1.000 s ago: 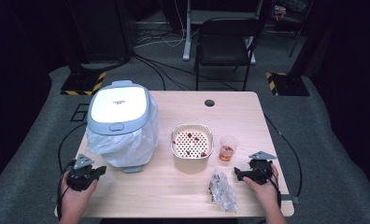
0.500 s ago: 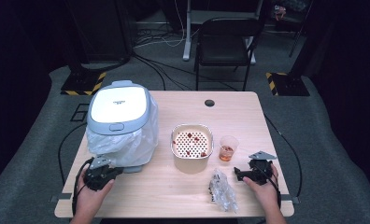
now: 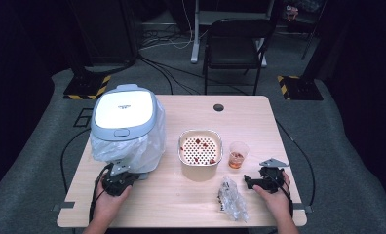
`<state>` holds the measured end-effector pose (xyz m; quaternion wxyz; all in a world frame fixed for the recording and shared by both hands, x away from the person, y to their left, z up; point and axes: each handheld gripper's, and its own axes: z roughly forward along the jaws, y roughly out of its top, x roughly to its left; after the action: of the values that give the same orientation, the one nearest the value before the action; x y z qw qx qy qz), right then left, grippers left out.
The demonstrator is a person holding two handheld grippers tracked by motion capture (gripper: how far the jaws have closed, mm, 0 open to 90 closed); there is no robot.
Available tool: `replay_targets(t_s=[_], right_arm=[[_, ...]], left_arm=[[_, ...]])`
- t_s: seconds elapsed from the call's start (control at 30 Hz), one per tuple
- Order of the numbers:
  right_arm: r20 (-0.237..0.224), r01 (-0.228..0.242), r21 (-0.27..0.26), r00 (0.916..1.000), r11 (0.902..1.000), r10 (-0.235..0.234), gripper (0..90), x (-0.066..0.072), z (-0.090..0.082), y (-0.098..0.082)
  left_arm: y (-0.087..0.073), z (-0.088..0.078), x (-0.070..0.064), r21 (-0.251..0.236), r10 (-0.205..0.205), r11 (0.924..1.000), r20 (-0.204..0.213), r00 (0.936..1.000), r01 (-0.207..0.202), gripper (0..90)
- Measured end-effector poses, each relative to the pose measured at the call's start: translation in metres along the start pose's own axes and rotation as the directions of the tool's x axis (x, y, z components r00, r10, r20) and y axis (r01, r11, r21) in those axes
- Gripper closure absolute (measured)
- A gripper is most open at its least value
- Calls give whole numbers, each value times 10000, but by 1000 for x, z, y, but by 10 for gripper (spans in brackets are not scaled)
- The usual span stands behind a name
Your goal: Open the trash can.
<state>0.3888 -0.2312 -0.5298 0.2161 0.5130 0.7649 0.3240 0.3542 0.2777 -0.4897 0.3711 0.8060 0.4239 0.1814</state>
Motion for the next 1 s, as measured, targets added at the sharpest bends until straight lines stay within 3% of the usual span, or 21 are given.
replay_targets(t_s=[0.03, 0.1, 0.3, 0.37, 0.47, 0.5, 0.53, 0.57, 0.7, 0.8, 0.9, 0.93, 1.0], right_arm=[[-2, -7, 0, 10000, 10000, 7, 0, 0, 0, 0], [-8, -14, 1, 10000, 10000, 14, 0, 0, 0, 0], [-6, -68, 21, 10000, 10000, 68, 0, 1, 0, 0], [13, -75, 24, 10000, 10000, 75, 0, 1, -1, 0], [15, -37, -10, 10000, 10000, 37, 0, 1, -1, 0], [14, -33, 7, 10000, 10000, 33, 0, 1, -1, 0], [11, -27, 2, 10000, 10000, 27, 0, 1, -1, 0], [11, -32, 0, 10000, 10000, 32, 0, 1, -1, 0], [37, -55, 6, 10000, 10000, 55, 0, 1, -1, -1], [119, -208, -42, 9997, 9998, 208, 2, 2, -1, -1], [148, -235, 11, 9996, 9997, 235, 16, 2, -2, -1], [185, -239, 63, 9995, 9997, 238, 26, 3, -3, -1], [188, -259, 75, 9995, 9996, 258, 50, 3, -4, 0]], left_arm=[[-1, 2, -2, -45, -311, 9995, 17, 9995, 311, 900], [-3, 5, 1, 44, 56, 10000, -51, 10000, -56, 900], [-4, 7, 4, 109, 57, 9999, 57, 10000, -57, 900], [-4, 9, 4, -62, -129, 9999, 134, 9998, 130, 900], [-5, 10, 2, -79, 95, 9999, -98, 9999, -96, 900], [-5, 9, 2, 133, 299, 9995, -122, 9995, -297, 900], [-6, 10, -3, 173, 64, 9998, -341, 9994, -58, 900], [-6, 11, -5, 101, 116, 9999, -519, 9986, -110, 900], [-5, 12, -6, 234, 171, 9996, -524, 9985, -159, 900], [-9, 15, -4, 7, -215, 9998, -283, 9994, 216, 900], [-10, 18, -4, 99, -168, 9998, -306, 9994, 171, 900], [-11, 18, -4, 374, 40, 9993, -445, 9990, -23, 900], [-11, 20, -5, 252, 62, 9997, -476, 9988, -50, 900]])
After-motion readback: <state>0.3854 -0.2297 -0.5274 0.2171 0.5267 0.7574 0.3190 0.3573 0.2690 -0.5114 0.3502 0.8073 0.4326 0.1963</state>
